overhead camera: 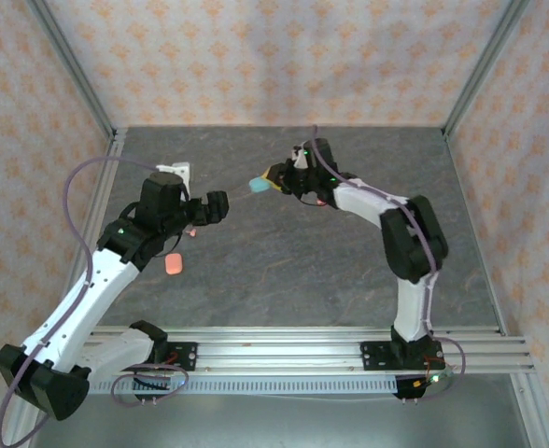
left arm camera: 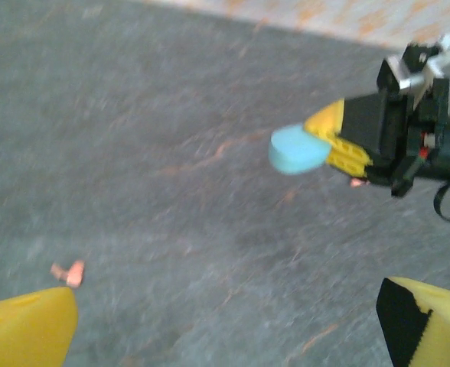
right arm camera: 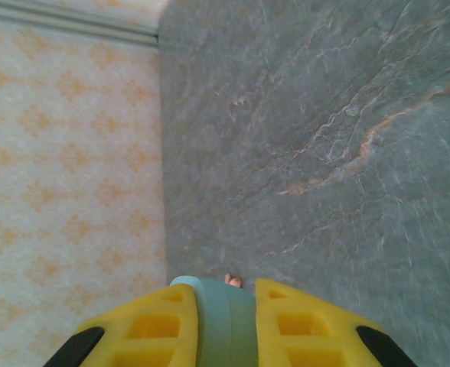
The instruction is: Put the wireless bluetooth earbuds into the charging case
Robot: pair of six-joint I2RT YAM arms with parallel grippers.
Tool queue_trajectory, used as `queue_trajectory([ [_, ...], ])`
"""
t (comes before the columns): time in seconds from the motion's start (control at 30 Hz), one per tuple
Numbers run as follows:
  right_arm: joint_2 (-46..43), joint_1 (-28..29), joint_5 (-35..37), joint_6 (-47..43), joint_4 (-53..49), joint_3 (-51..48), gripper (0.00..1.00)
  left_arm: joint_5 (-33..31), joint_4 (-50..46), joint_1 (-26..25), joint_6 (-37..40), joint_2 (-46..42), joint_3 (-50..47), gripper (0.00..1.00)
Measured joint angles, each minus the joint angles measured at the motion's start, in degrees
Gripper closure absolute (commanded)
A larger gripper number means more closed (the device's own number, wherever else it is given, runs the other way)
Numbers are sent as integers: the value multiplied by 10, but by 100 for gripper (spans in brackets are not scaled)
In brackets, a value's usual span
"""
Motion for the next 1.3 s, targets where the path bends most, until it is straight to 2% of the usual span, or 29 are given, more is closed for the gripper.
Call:
queue_trajectory([
  [0.23,133,19,0,-16,32,79,100,7,-59,56,-56,-13,-68,0],
  [0.47,181,19,15,-80,-1,120,96,28,-79,96,-71,-13,-108,0],
  [0.57,187,19,18,-105,-15,131,85,28,-80,107,-78,-13,-112,0],
  [0.63,190,19,18,-119,-25,137,73,25,-80,116,-86,-13,-117,0],
  [0.73,191,19,17,-136,-38,140,63,25,-80,127,-97,-12,-130,3],
  [0.93,187,18,20,-151,-60,146,55,24,-87,149,-116,-4,-150,5],
  [1.3,114,-12,42,-158,-147,134,52,20,-89,179,-123,66,-169,7],
])
